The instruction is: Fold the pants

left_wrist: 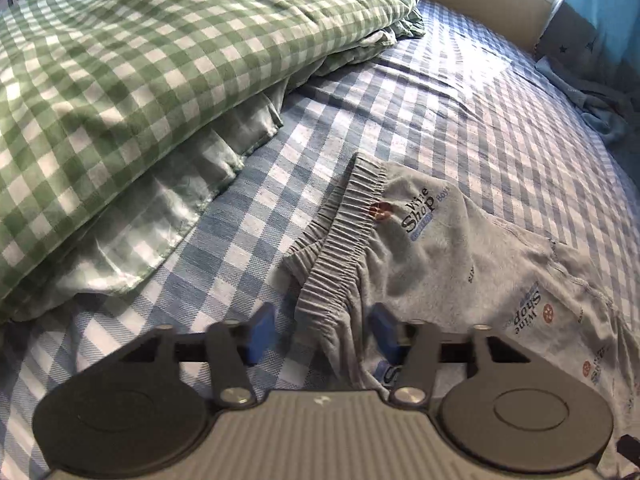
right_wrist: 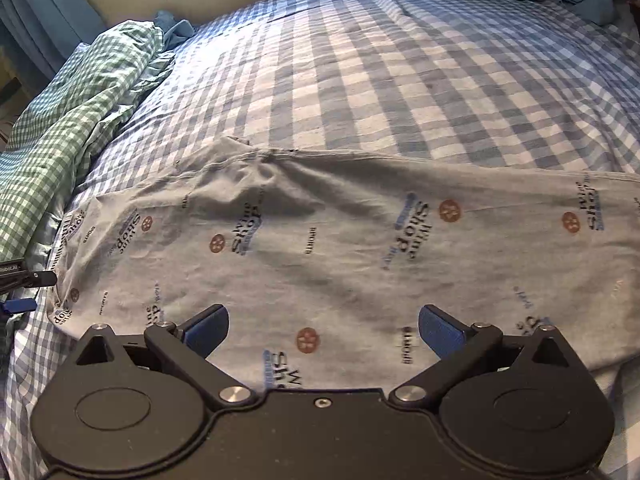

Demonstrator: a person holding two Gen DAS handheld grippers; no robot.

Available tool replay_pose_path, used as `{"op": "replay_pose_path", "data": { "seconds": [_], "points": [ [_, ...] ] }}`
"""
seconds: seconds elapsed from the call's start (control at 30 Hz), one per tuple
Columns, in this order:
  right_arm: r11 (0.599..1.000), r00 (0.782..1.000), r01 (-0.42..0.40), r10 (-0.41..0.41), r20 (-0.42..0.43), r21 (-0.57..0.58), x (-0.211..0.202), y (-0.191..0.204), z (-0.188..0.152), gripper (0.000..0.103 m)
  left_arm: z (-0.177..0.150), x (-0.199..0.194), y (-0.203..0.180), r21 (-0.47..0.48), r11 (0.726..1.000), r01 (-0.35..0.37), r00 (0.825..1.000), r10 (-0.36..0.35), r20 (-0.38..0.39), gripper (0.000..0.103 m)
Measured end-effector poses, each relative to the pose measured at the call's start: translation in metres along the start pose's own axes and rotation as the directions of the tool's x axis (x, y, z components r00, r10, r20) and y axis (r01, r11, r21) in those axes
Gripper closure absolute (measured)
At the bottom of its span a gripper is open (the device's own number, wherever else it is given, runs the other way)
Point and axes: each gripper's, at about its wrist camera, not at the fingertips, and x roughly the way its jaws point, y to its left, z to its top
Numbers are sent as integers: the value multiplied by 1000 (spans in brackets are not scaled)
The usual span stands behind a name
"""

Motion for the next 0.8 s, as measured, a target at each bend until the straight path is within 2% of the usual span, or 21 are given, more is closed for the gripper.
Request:
{"op": "replay_pose_path", "data": {
  "seconds": [0.03, 0.07, 0.17, 0.27, 0.33, 0.47, 0.53, 0.6, 0.7, 0.73, 0.77, 0.8],
  "points": [
    [1000, 1000, -2, 2, -8, 0, 4, 7, 0, 2, 1, 2, 3, -19, 1000, 20, 1000, -20, -3, 71],
    [1000, 1000, -3, 3, -15, -3, 7, 13, 1, 2, 2, 2, 8, -48, 998, 38, 999, -37, 10, 80],
    [1000, 1000, -5, 4, -26, -25, 14, 33, 2, 2, 6, -6, 16, -107, 992, 72, 996, -66, 60, 91],
    [999, 1000, -3, 2, -28, -49, 19, 47, 3, 2, 12, -26, 4, -8, 998, 62, 988, -60, 145, 92],
    [998, 999, -4, 2, -34, -61, 24, 54, 3, 2, 14, -30, -4, 59, 998, 37, 984, -47, 175, 92],
    [996, 998, 1, -6, -68, -85, 37, 62, 0, 2, 13, -2, 0, 74, 997, -12, 995, 4, 102, 91],
    [996, 996, -1, -7, -84, -93, 42, 63, -3, 2, 7, 9, 2, 93, 996, -14, 997, 7, 74, 91],
    [995, 996, -11, 3, -85, -97, 41, 65, -2, 2, 0, 8, 4, 125, 992, -6, 996, -5, 88, 87],
    [992, 997, -60, 54, -59, -108, 34, 63, 9, 2, -2, -2, 3, 145, 989, -36, 994, 21, 104, 62],
    [991, 997, -69, 63, -47, -119, 33, 63, 15, 1, -2, -7, 2, 143, 988, -54, 993, 38, 116, 49],
    [989, 997, -77, 73, -34, -129, 33, 62, 23, 1, -3, -14, 1, 143, 987, -72, 990, 52, 133, 42],
    [987, 997, -83, 81, -21, -139, 34, 60, 32, 1, -4, -19, -1, 147, 986, -78, 988, 56, 147, 39]
  ]
}}
